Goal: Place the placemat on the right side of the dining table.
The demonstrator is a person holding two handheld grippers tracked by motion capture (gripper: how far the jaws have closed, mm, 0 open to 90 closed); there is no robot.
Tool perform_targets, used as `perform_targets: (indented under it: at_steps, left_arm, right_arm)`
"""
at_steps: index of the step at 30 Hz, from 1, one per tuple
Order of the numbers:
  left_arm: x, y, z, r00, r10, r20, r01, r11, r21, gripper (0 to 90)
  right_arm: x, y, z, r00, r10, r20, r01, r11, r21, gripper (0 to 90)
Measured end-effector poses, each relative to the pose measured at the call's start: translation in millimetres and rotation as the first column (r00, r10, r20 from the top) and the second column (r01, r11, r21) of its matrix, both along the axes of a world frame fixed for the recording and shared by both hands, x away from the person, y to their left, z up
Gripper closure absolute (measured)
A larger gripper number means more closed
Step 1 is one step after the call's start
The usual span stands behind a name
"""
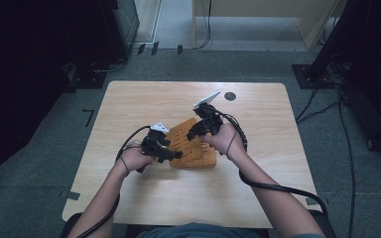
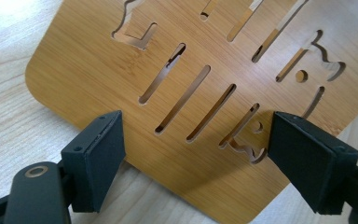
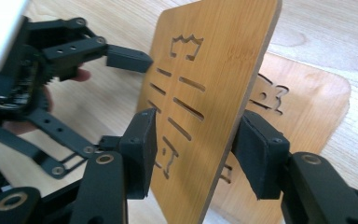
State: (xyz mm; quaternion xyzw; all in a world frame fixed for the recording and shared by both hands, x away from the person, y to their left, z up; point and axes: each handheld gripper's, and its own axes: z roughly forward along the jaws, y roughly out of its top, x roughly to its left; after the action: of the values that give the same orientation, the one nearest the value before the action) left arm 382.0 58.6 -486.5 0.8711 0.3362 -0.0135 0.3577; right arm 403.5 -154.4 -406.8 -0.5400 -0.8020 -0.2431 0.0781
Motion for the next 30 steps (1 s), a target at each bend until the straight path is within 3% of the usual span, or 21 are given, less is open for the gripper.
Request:
perform_targets:
  at_steps: [8, 14, 18, 27, 30]
  left_arm:
    - [-1.6, -0.1, 5.3, 0.9989, -0.043, 0.019, 0.044, 0.9985, -0.031, 17.9]
    - [-0.6, 2.4, 6.6, 0.9992, -0.037, 0.018, 0.037, 0.9989, -0.029, 18.0]
    - [-0.1, 2.7, 6.8, 0.9994, -0.031, 0.017, 0.031, 0.9991, -0.03, 20.1]
    - [-0.4, 3.5, 7.5, 0.9988, -0.044, 0.022, 0.044, 0.9985, -0.032, 20.0]
    - [-0.3, 3.4, 7.7, 0.9987, -0.045, 0.022, 0.046, 0.9985, -0.029, 19.9]
  right_arm:
    - [-3.9, 8.9, 22.3, 0.9995, 0.029, -0.008, -0.029, 1.0, -0.005, 51.6]
    - [-9.4, 16.7, 35.6, 0.9984, 0.054, -0.017, -0.054, 0.998, -0.015, 52.1]
    - [-15.2, 30.5, 48.7, 0.9951, 0.098, -0.013, -0.099, 0.995, -0.019, 52.5]
    - [-12.6, 49.5, 43.3, 0.991, 0.129, -0.037, -0.13, 0.99, -0.051, 55.6]
    - [-11.1, 55.5, 33.8, 0.9886, 0.138, -0.059, -0.144, 0.985, -0.094, 60.6]
